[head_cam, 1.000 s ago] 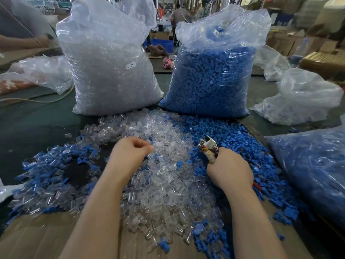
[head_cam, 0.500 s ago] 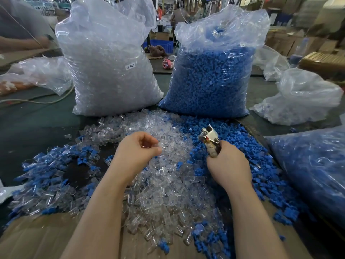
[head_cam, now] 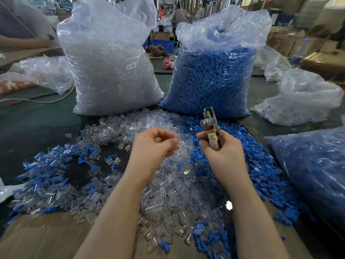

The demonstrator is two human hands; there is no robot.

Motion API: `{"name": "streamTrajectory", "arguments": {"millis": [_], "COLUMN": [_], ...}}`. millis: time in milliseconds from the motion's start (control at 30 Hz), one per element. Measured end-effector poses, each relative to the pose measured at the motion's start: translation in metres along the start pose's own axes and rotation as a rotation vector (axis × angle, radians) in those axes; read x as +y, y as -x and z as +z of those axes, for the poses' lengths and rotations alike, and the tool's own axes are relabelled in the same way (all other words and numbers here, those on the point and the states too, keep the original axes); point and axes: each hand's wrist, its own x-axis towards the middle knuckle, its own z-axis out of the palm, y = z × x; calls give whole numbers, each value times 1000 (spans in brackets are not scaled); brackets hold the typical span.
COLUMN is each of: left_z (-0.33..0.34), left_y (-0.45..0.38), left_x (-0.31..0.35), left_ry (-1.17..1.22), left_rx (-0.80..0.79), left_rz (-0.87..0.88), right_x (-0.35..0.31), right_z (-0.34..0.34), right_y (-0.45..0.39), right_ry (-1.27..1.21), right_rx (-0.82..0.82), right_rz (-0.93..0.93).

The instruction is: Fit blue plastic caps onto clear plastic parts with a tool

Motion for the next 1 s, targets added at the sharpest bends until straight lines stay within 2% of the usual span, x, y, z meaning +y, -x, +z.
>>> {"name": "streamTrajectory", "arguments": {"millis": [233, 367, 567, 867, 1000], "left_z": [12, 17, 21, 24, 26], "left_y": [1, 3, 6, 8, 10], "left_x": [-2, -3, 0, 2, 3], "left_ry": [-45, 7, 216, 233, 165], "left_rx": [128, 113, 72, 113, 118], "left_rz": [99, 90, -2, 11, 42], "right_x": [0, 0, -5, -6, -7], "right_z": [7, 8, 10, 12, 12], "right_y": [-1, 0, 2, 3, 4], "right_ry": [44, 59, 58, 130, 177], "right_rx": [-3, 6, 25, 65, 93], "right_rz": [-39, -44, -53, -80, -99]}}
